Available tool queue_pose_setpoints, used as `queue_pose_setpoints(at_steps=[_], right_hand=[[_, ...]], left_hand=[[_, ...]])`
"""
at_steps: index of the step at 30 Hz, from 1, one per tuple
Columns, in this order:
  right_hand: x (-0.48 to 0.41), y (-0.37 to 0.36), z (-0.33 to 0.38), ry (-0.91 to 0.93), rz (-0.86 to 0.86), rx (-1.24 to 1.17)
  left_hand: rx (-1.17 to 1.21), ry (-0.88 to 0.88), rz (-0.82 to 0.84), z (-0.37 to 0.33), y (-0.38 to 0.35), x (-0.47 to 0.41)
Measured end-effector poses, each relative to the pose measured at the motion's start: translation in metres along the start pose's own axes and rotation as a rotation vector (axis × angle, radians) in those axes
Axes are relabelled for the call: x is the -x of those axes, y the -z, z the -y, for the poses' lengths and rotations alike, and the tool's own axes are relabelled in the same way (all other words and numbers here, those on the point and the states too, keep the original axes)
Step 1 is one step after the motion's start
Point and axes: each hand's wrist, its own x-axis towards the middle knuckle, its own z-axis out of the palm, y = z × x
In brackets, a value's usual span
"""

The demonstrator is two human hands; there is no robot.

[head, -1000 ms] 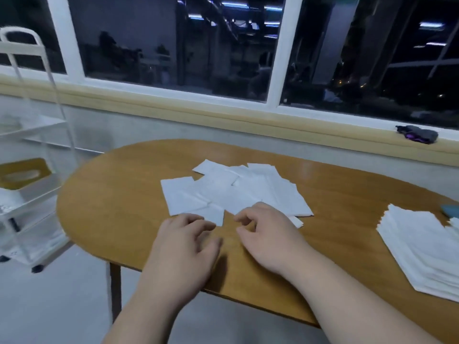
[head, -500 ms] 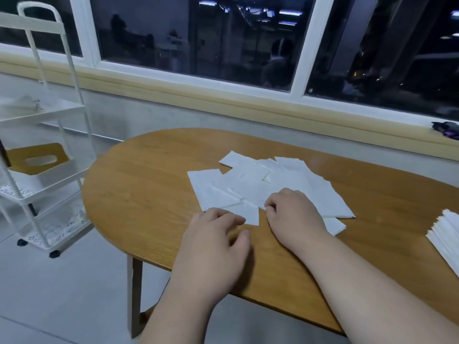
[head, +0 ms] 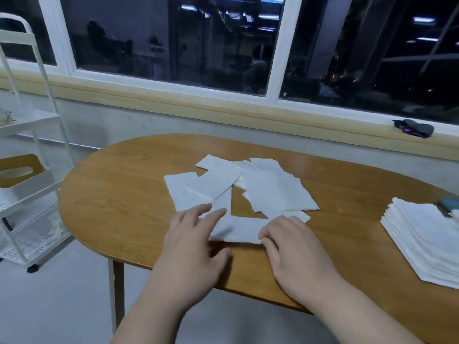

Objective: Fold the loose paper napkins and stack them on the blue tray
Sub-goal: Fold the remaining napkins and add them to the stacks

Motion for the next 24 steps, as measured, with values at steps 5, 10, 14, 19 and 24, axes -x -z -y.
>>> queue_pose_setpoints(at_steps=[5,10,14,19,24], right_hand=[[0.034,0.007,-0.009,0.082,0.028,-0.093],[0.039,0.007,-0.006,0.155,0.133,-0.139],[0.027,0.013,-0.002,0.058,0.159,-0.299],[-0.018,0.013,0.013,-0.017,0.178,-0.322],[-0.077,-0.010,0.023,-0.120,0.240,-0.295]], left_hand=[[-0.048,-0.195,0.129,0.003,0.003,0.017],[-0.014,-0.169,0.163,0.006,0.016,0.029],[0.010,-0.125,0.164,0.007,0.023,0.028],[0.042,-0.033,0.134,0.018,0.028,0.021],[0.049,0.011,0.118,0.027,0.028,0.015]])
